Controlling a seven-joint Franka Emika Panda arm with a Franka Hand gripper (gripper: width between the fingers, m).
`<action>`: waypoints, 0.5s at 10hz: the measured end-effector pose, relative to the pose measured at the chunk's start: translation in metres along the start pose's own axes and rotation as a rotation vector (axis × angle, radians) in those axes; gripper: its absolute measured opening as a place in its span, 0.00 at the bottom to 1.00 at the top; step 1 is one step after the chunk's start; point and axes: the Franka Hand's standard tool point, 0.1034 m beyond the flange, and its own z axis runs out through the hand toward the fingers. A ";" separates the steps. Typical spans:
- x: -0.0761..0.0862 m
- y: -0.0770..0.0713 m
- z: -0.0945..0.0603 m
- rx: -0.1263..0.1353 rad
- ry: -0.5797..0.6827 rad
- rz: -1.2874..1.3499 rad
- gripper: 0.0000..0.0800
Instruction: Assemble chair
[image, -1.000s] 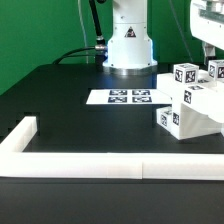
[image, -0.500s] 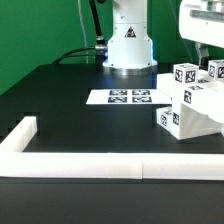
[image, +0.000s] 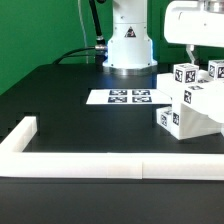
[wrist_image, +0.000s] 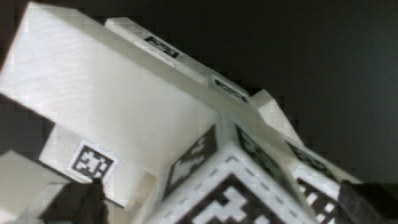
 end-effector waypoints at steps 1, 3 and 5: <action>-0.001 -0.001 0.000 -0.001 0.000 -0.050 0.81; 0.000 0.000 0.000 -0.001 0.000 -0.148 0.81; 0.000 0.000 0.000 -0.002 0.001 -0.245 0.81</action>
Offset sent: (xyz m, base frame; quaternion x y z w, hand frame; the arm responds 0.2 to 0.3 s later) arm -0.0037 0.0014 -0.0006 0.0042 0.0041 -0.1879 0.9822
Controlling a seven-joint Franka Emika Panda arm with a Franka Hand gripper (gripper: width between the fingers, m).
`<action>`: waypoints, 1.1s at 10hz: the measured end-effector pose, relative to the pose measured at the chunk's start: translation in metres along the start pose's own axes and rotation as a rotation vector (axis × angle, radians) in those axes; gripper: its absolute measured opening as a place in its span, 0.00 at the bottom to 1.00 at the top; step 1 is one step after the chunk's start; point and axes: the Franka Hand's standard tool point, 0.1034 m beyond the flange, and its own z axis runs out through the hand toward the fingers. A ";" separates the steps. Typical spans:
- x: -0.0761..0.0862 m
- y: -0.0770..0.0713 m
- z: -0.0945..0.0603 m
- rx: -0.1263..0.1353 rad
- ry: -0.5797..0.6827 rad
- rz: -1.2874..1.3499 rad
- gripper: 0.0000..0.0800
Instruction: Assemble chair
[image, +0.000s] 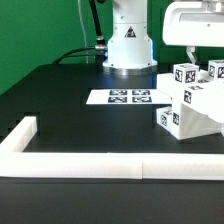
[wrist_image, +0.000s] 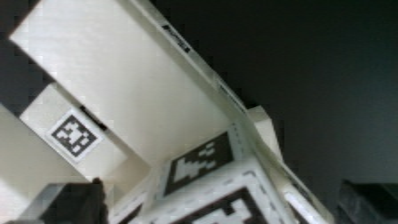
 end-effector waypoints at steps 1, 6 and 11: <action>0.000 0.000 0.000 -0.006 0.002 -0.062 0.81; 0.001 0.002 0.000 -0.010 0.003 -0.255 0.64; 0.001 0.003 0.000 -0.009 0.003 -0.215 0.36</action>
Offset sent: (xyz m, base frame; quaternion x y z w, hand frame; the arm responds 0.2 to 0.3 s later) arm -0.0002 0.0007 -0.0003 -0.0018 -0.0001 -0.1918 0.9814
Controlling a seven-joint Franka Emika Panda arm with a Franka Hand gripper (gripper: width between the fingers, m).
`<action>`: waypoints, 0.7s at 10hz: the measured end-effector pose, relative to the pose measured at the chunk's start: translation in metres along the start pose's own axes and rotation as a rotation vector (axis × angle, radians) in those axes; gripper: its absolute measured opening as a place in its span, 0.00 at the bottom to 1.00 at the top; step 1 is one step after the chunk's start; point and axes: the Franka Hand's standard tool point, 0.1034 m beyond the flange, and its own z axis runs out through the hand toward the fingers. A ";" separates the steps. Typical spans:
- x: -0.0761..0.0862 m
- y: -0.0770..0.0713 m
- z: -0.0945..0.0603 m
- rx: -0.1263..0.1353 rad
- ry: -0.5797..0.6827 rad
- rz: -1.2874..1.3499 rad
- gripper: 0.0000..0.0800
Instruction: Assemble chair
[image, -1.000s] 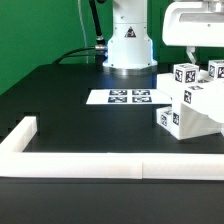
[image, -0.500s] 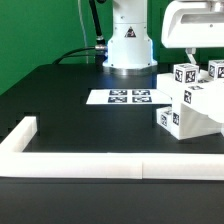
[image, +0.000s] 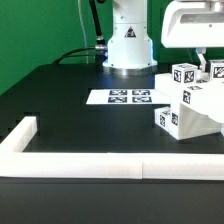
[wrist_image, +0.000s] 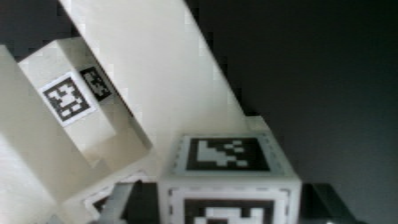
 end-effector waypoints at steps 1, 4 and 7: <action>0.000 0.000 0.000 0.001 0.000 0.046 0.36; 0.000 0.000 0.000 0.002 -0.001 0.254 0.36; 0.000 0.000 0.000 0.002 -0.001 0.437 0.36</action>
Offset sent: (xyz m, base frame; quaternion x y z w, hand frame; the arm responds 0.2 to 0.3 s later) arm 0.0000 0.0000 0.0000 0.0000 0.0000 0.1296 0.9916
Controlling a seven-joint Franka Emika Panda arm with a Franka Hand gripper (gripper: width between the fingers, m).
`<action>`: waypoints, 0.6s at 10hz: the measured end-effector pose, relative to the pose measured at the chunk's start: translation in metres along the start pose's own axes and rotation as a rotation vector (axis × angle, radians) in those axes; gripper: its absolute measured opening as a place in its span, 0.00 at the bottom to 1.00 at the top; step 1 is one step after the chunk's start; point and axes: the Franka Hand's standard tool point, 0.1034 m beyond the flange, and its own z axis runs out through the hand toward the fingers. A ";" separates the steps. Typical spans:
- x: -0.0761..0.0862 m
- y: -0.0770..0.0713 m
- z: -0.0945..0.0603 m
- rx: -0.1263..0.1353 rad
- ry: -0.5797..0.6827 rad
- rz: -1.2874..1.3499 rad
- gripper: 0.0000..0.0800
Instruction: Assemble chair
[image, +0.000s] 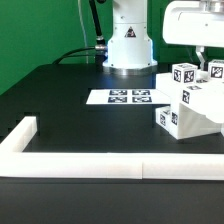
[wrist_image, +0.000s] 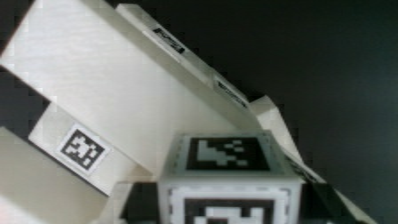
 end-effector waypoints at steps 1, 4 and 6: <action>0.000 0.000 0.000 0.000 0.000 0.088 0.36; -0.001 -0.001 0.000 0.002 -0.002 0.281 0.36; -0.001 -0.001 0.000 0.002 -0.003 0.401 0.36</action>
Offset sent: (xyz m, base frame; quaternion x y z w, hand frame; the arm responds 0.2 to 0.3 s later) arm 0.0000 0.0000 0.0000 0.0000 0.0000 0.1938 0.9810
